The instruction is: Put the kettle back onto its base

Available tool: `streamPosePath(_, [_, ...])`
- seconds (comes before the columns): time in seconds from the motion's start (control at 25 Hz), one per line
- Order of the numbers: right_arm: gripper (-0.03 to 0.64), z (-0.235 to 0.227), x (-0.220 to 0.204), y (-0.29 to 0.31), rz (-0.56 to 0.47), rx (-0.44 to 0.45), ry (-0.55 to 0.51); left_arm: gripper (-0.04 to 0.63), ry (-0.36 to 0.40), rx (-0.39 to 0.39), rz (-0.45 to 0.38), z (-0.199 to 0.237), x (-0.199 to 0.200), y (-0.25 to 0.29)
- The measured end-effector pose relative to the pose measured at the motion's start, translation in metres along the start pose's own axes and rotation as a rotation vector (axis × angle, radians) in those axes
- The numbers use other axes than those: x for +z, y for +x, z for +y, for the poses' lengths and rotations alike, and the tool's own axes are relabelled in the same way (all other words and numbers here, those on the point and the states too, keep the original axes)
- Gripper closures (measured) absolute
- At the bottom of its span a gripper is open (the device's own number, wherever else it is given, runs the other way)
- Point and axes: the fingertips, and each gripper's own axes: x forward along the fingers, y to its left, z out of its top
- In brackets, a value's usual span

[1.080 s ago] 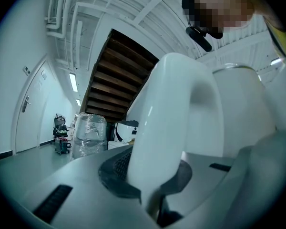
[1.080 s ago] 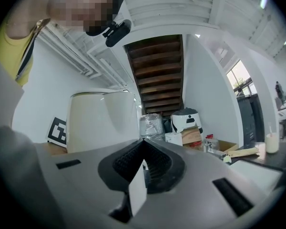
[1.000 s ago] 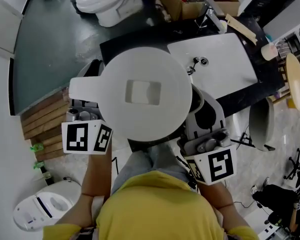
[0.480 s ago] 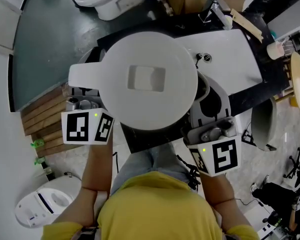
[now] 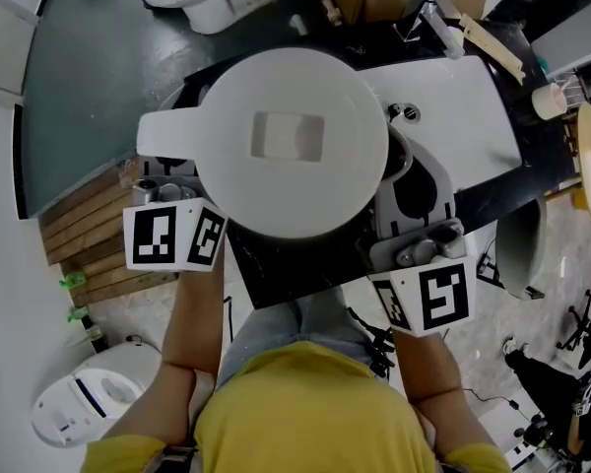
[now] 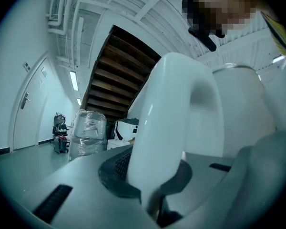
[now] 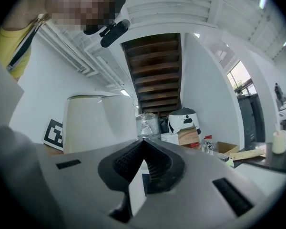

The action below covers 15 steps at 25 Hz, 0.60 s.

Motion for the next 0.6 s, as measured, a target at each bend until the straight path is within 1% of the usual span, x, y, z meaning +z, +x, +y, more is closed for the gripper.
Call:
streamPosePath(0.28, [0.603,-0.013,-0.011,0.011,0.0,-0.02,0.005,0.552,0.003,-0.004,-0.002,0.002,-0.013,0.017])
streamPosePath(0.6, [0.603,-0.026,-0.024,0.019,0.015,-0.045,0.004,0.552,-0.01,-0.017,0.022,0.0,-0.034,0.034])
